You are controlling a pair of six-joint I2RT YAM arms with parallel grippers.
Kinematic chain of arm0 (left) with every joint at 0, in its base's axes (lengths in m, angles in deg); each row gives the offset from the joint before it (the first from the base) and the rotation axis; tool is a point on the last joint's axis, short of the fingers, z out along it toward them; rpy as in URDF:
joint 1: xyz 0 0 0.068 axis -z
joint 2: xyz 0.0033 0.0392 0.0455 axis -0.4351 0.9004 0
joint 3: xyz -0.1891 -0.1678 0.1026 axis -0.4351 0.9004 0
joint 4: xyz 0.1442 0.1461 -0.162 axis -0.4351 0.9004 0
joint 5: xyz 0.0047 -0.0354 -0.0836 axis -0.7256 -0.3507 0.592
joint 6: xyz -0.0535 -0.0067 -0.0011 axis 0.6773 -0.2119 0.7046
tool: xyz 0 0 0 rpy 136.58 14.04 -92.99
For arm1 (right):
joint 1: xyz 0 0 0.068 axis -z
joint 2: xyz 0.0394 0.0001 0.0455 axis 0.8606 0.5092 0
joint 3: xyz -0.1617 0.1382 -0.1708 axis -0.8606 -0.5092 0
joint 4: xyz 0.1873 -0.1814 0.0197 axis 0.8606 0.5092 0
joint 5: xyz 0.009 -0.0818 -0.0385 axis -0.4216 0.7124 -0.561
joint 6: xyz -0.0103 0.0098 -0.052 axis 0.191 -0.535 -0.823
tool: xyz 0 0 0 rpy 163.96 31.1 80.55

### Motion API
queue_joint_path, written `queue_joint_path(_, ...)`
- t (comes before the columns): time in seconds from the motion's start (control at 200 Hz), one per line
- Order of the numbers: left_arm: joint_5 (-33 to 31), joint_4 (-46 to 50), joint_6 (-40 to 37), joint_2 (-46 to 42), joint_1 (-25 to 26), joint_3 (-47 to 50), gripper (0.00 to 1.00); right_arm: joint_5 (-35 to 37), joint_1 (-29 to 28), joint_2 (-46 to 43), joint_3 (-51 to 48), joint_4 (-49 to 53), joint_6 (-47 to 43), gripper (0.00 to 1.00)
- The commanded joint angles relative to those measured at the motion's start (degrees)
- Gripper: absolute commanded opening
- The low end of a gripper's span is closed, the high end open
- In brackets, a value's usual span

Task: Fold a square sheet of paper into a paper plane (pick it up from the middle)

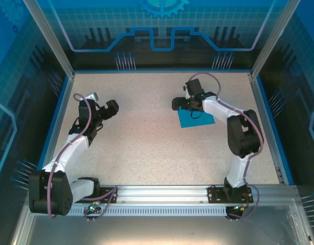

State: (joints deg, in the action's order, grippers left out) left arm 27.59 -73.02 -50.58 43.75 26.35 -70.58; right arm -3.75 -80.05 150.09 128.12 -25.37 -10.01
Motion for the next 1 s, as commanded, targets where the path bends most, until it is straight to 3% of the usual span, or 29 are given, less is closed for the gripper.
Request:
queue_joint_path(0.0, 4.3, 7.1, 4.0, -0.1, 0.8, -2.8, 0.98, -2.1, -1.1, 3.1, 3.8, 5.5, 3.7, 0.98)
queue_joint_path(0.425, 7.1, 10.1, 3.9, 2.9, 2.3, -4.3, 0.98, -4.1, -3.4, 9.6, 6.5, 10.5, 5.3, 0.97)
queue_joint_path(0.76, 7.9, 11.5, 3.6, 4.7, 3.5, -5.2, 0.98, -10.8, -6.5, 7.5, -0.8, 10.3, 7.0, 0.97)
queue_joint_path(0.995, 8.5, 11.5, 4.7, 6.3, 5.0, -5.5, 0.99, -12.4, -14.3, 1.3, -11.5, 10.0, 9.1, 0.97)
